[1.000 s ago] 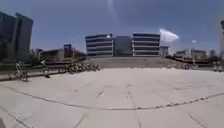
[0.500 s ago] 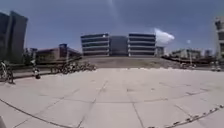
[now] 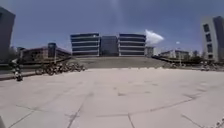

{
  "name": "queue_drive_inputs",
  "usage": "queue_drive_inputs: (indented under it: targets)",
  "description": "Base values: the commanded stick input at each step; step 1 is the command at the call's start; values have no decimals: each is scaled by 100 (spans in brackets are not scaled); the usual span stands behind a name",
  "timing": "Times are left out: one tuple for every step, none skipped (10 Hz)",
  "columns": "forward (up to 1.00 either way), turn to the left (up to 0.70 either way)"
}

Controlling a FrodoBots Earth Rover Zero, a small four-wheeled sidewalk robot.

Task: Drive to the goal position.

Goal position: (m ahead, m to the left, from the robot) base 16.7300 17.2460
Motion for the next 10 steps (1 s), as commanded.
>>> queue_drive_inputs:
  targets:
    - [100,-6]
    - [100,-32]
    - [100,-15]
    - [100,0]
    - [100,0]
    - [100,0]
    - [100,-33]
    - [100,-39]
    - [100,-37]
    - [100,-28]
